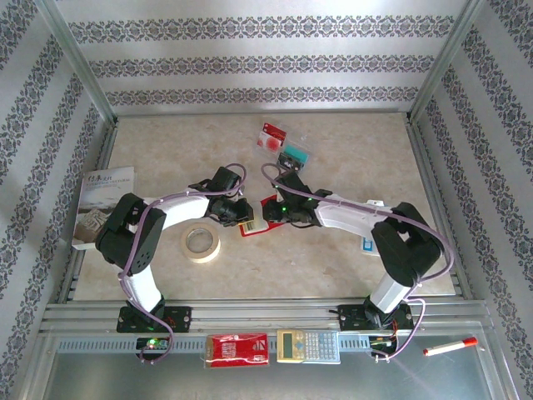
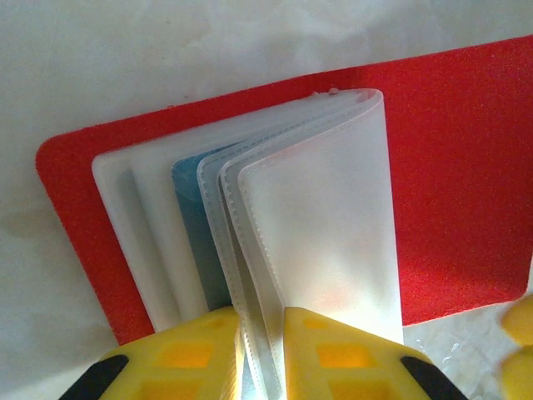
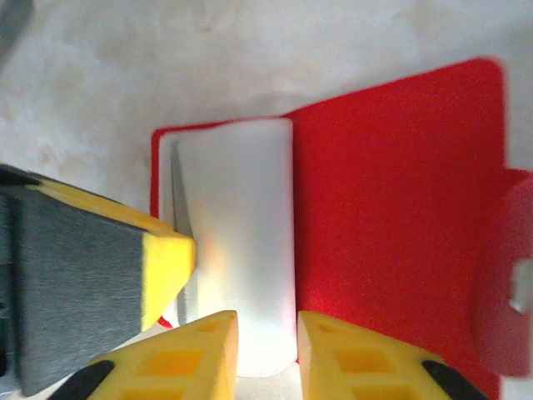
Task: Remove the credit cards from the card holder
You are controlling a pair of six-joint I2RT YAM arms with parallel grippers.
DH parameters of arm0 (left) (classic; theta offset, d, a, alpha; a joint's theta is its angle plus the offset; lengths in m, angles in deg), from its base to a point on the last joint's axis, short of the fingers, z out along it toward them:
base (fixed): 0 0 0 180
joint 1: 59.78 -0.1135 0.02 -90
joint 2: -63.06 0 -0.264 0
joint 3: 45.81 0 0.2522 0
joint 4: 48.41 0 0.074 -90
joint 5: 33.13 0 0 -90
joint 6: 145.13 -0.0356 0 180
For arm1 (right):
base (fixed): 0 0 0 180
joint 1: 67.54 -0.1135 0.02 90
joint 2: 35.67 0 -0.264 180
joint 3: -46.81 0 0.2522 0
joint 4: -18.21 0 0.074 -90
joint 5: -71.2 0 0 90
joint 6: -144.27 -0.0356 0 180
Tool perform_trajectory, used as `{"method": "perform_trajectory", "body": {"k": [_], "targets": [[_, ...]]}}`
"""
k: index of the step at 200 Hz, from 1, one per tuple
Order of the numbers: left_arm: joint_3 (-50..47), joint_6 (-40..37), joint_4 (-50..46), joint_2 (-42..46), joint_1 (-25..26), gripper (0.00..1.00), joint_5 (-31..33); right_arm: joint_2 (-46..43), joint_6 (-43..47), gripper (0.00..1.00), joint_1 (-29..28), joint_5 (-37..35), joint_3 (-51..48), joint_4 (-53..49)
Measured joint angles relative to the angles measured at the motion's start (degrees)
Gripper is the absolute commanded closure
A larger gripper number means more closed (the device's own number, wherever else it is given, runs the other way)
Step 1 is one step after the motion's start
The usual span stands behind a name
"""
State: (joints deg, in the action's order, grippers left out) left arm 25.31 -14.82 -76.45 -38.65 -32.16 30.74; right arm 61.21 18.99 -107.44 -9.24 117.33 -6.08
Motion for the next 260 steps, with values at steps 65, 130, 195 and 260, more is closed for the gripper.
{"method": "perform_trajectory", "body": {"k": [65,130,195,260], "targets": [[0.00,-0.66,-0.04,-0.04,0.00,0.79,0.02,5.84,1.49,0.65,-1.14,0.17,2.62,-2.86],[0.28,-0.61,-0.74,0.33,0.07,0.72,2.01,7.76,0.85,0.79,-1.07,-0.07,3.10,-2.93],[-0.94,0.94,-1.81,7.72,-0.04,0.74,6.14,8.31,-0.48,0.81,-0.33,0.42,3.10,-2.67],[-2.32,5.33,4.44,4.83,-0.04,0.78,-2.84,8.46,-1.22,0.81,0.31,1.81,3.02,-2.29]]}}
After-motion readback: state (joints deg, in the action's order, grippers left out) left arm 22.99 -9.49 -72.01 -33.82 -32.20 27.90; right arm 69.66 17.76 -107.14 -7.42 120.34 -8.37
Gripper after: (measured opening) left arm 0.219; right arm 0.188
